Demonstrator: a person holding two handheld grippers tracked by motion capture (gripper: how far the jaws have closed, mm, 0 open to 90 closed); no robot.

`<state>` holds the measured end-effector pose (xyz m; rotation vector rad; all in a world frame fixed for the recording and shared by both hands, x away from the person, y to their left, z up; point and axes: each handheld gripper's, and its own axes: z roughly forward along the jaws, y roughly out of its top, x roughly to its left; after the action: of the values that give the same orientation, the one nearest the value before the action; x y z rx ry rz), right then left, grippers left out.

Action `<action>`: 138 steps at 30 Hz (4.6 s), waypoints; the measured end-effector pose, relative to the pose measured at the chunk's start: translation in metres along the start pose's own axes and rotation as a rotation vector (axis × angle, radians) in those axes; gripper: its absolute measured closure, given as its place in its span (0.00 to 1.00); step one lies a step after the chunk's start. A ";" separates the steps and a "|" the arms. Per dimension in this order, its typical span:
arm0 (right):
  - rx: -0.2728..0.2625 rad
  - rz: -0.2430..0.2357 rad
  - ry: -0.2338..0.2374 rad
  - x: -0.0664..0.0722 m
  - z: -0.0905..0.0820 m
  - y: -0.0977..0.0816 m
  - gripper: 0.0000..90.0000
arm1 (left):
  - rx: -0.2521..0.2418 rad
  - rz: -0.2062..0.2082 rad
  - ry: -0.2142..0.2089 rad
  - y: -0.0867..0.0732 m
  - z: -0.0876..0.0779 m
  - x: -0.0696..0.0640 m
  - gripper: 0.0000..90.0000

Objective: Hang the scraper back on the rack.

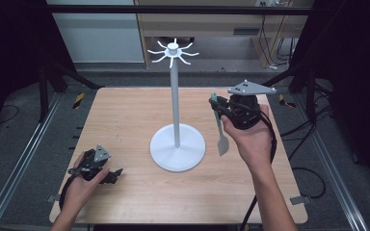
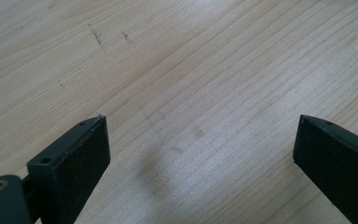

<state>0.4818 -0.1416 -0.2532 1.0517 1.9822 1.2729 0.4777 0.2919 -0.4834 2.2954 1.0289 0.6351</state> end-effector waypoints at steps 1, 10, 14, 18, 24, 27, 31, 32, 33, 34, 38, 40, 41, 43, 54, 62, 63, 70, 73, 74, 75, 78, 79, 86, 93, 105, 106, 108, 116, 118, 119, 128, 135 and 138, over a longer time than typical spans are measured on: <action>-0.010 -0.005 0.005 0.002 -0.001 0.002 0.83 | 0.000 0.000 0.000 0.000 0.000 0.000 0.04; -0.078 -0.023 0.024 0.016 -0.010 0.024 0.83 | -0.004 -0.004 0.001 0.000 0.000 0.000 0.04; -0.104 -0.023 0.038 0.021 -0.012 0.031 0.83 | -0.005 -0.004 0.000 0.000 0.000 0.000 0.04; -0.131 -0.030 0.049 0.026 -0.015 0.039 0.83 | -0.005 -0.002 0.001 0.000 0.000 0.000 0.04; -0.158 -0.034 0.063 0.029 -0.018 0.048 0.83 | -0.004 -0.001 0.000 0.000 0.000 0.000 0.04; -0.172 -0.030 0.073 0.030 -0.020 0.052 0.83 | -0.004 -0.001 0.000 0.000 0.000 0.000 0.04; -0.181 -0.029 0.077 0.031 -0.022 0.057 0.83 | -0.004 0.000 0.000 0.000 0.001 0.000 0.04; -0.185 -0.034 0.077 0.031 -0.022 0.058 0.83 | -0.004 0.001 0.000 0.000 0.001 0.000 0.04; -0.188 -0.033 0.077 0.031 -0.022 0.059 0.83 | -0.004 0.001 -0.001 0.000 0.001 0.000 0.04; -0.190 -0.032 0.080 0.031 -0.022 0.060 0.83 | -0.002 0.001 -0.002 0.000 0.001 0.000 0.04; -0.197 -0.034 0.089 0.033 -0.022 0.065 0.83 | -0.004 -0.001 0.000 0.000 0.001 0.000 0.04; -0.200 -0.039 0.091 0.034 -0.022 0.068 0.83 | -0.004 -0.001 -0.001 0.000 0.001 0.000 0.04; -0.201 -0.039 0.093 0.035 -0.022 0.069 0.83 | -0.004 -0.001 -0.002 0.000 0.001 0.000 0.04; -0.198 -0.042 0.095 0.035 -0.021 0.071 0.83 | -0.005 -0.002 -0.002 0.000 0.001 0.000 0.04; -0.178 -0.047 0.098 0.038 -0.013 0.078 0.83 | -0.005 -0.003 -0.002 0.000 0.001 0.000 0.04; -0.162 -0.045 0.096 0.038 -0.006 0.080 0.83 | -0.005 -0.005 -0.002 0.000 0.000 0.000 0.04; -0.161 -0.043 0.096 0.038 -0.005 0.080 0.83 | -0.005 -0.005 -0.002 0.000 0.000 0.000 0.04; -0.155 -0.043 0.097 0.039 0.001 0.082 0.83 | -0.005 -0.005 -0.003 0.000 0.000 0.000 0.04; -0.154 -0.042 0.100 0.040 0.003 0.082 0.83 | -0.006 -0.006 -0.003 0.000 0.000 0.000 0.04; -0.153 -0.044 0.100 0.040 0.003 0.082 0.83 | -0.006 -0.006 -0.002 0.000 0.000 0.000 0.04; -0.153 -0.044 0.100 0.040 0.003 0.082 0.83 | -0.005 -0.005 -0.003 0.000 0.000 0.000 0.04; -0.154 -0.046 0.101 0.040 0.003 0.081 0.83 | -0.005 -0.003 -0.005 0.000 0.001 0.000 0.04; -0.153 -0.043 0.102 0.040 0.003 0.081 0.83 | -0.005 -0.002 -0.004 0.000 0.001 0.000 0.04; -0.149 -0.047 0.102 0.041 0.002 0.082 0.82 | -0.003 -0.002 -0.006 0.000 0.001 -0.001 0.04; -0.146 -0.049 0.103 0.041 0.003 0.082 0.82 | -0.004 -0.002 -0.007 0.000 0.001 -0.001 0.04; -0.130 -0.053 0.104 0.040 -0.002 0.078 0.80 | -0.002 -0.005 -0.007 0.000 0.001 -0.001 0.04; -0.128 -0.056 0.102 0.039 -0.003 0.077 0.80 | -0.002 -0.002 -0.006 0.000 0.001 -0.001 0.04; -0.122 -0.058 0.096 0.038 -0.004 0.075 0.80 | -0.002 -0.003 -0.006 0.000 0.001 0.000 0.04; -0.096 -0.061 0.068 0.030 -0.007 0.063 0.80 | 0.000 -0.001 -0.006 0.000 0.002 -0.001 0.04; -0.088 -0.055 0.062 0.028 -0.007 0.060 0.80 | 0.002 0.000 -0.007 0.000 0.001 -0.001 0.04; -0.085 -0.049 0.060 0.027 -0.007 0.058 0.80 | 0.001 -0.001 -0.007 0.000 0.001 -0.001 0.04; -0.066 -0.034 0.038 0.018 -0.007 0.046 0.80 | 0.003 0.002 -0.007 0.000 0.002 -0.001 0.04; -0.050 -0.026 0.025 0.014 -0.006 0.039 0.78 | 0.002 0.004 -0.007 0.000 0.002 -0.001 0.04; -0.045 -0.025 0.022 0.012 -0.006 0.036 0.77 | 0.003 0.004 -0.007 0.000 0.002 -0.001 0.04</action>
<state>0.4821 -0.1254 -0.2187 0.9926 1.9671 1.3155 0.4782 0.2903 -0.4851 2.3011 1.0225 0.6267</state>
